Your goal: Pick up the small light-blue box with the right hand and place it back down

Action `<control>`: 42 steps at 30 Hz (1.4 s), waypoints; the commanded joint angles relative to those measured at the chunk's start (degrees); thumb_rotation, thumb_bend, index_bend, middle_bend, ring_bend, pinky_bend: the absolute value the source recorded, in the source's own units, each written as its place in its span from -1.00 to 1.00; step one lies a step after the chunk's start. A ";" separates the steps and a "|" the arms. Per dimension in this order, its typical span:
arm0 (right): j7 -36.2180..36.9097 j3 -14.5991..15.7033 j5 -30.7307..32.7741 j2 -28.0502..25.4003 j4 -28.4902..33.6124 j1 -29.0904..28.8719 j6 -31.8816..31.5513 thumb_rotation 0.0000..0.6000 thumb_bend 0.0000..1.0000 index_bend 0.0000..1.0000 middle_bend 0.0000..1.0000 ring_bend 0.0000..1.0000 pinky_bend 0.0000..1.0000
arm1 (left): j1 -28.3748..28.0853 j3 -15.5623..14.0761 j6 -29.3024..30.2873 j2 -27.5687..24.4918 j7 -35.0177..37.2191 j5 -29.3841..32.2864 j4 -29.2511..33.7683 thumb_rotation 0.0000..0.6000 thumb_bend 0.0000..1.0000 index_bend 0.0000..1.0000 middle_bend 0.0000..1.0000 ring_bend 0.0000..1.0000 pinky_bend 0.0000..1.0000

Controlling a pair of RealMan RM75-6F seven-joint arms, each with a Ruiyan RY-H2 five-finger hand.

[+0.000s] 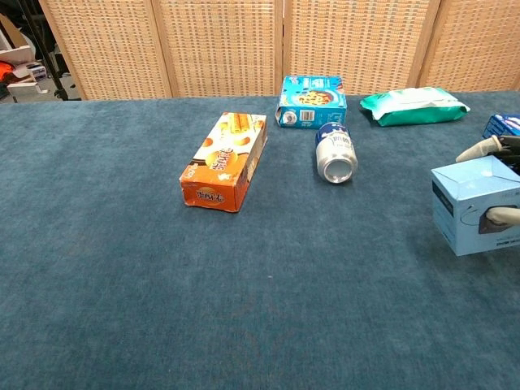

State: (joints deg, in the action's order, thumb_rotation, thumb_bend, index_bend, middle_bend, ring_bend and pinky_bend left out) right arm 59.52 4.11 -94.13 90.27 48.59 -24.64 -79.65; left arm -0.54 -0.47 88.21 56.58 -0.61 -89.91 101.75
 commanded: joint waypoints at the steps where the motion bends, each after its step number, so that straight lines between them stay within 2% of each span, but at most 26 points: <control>1: 1.27 -0.22 0.24 2.35 -3.21 0.83 -0.42 1.00 0.22 -0.03 -0.10 -0.37 -0.14 | -0.03 0.00 -0.06 0.12 -0.28 0.08 0.06 1.00 -1.00 -1.00 -1.00 -1.00 -1.00; 7: 3.92 0.15 -0.16 4.94 -8.12 1.21 0.08 1.00 0.22 -0.03 -0.15 -0.43 -0.14 | -0.21 -0.01 -0.50 0.36 -0.95 0.35 0.14 1.00 -1.00 -1.00 -1.00 -1.00 -1.00; 10: 4.61 0.47 -0.53 5.23 -9.17 1.20 0.24 1.00 0.22 -0.10 -0.27 -0.55 -0.15 | -0.25 0.01 -0.60 0.38 -1.11 0.49 0.18 1.00 -1.00 -1.00 -1.00 -1.00 -1.00; 12: 5.07 0.85 -1.00 5.28 -9.67 1.19 0.16 1.00 0.17 -0.42 -0.62 -0.82 -0.32 | -0.25 0.04 -0.60 0.41 -1.12 0.57 0.20 1.00 -1.00 -1.00 -1.00 -1.00 -1.00; 14: 7.79 2.68 -3.09 4.66 -10.07 0.80 -0.01 1.00 0.10 -0.74 -0.91 -0.99 -0.52 | -0.24 0.02 -0.56 0.40 -1.12 0.53 0.19 1.00 -1.00 -1.00 -1.00 -1.00 -1.00; 15: 8.84 3.13 -3.66 4.36 -10.49 0.65 -0.22 1.00 0.07 -0.86 -0.99 -1.00 -0.59 | -0.23 -0.03 -0.59 0.39 -1.11 0.50 0.18 1.00 -1.00 -1.00 -1.00 -1.00 -1.00; 17: 9.46 3.53 -4.18 4.36 -11.44 0.62 -0.57 1.00 0.02 -0.93 -1.00 -1.00 -0.65 | -0.25 -0.09 -0.65 0.37 -1.19 0.44 0.14 1.00 -1.00 -1.00 -1.00 -1.00 -1.00; 25: 10.44 3.48 -4.41 4.71 -13.00 0.93 -2.08 1.00 -0.10 -0.94 -1.00 -1.00 -0.73 | -0.16 -0.12 -0.40 0.35 -1.09 0.33 0.15 1.00 -1.00 -1.00 -1.00 -1.00 -1.00; 31: 9.19 2.18 -4.19 1.73 -10.09 2.08 -7.53 1.00 -0.17 -0.96 -1.00 -1.00 -0.78 | -0.02 -0.15 -0.03 0.13 -0.46 0.10 0.09 1.00 -1.00 -1.00 -1.00 -1.00 -1.00; 34: 4.07 1.17 -5.14 -2.85 -5.17 3.06 -13.98 1.00 -0.28 -0.99 -1.00 -1.00 -0.82 | 0.12 -0.22 0.37 -0.06 -0.02 -0.28 0.03 1.00 -1.00 -1.00 -1.00 -1.00 -1.00; 38: -9.65 0.06 -4.94 -9.08 3.44 4.59 -17.00 1.00 -0.93 -1.00 -1.00 -1.00 -0.91 | 0.44 -0.19 1.23 -0.18 0.58 -0.65 -0.24 1.00 -1.00 -1.00 -1.00 -1.00 -1.00; 39: -14.52 -0.24 -4.47 -10.72 6.40 5.21 -17.09 1.00 -1.00 -1.00 -1.00 -1.00 -0.93 | 0.56 -0.17 1.53 -0.24 0.86 -0.76 -0.30 1.00 -1.00 -1.00 -1.00 -1.00 -1.00; 42: -28.34 -0.51 -2.29 -15.92 16.72 7.38 -15.79 1.00 -1.00 -1.00 -1.00 -1.00 -0.98 | 0.87 -0.12 2.36 -0.38 1.72 -1.10 -0.62 1.00 -1.00 -1.00 -1.00 -1.00 -1.00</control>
State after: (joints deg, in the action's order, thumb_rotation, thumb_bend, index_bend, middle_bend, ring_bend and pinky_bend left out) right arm 49.05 4.80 -98.47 82.65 51.42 -20.41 -94.40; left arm 0.17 -0.62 90.26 56.27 0.77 -90.85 101.28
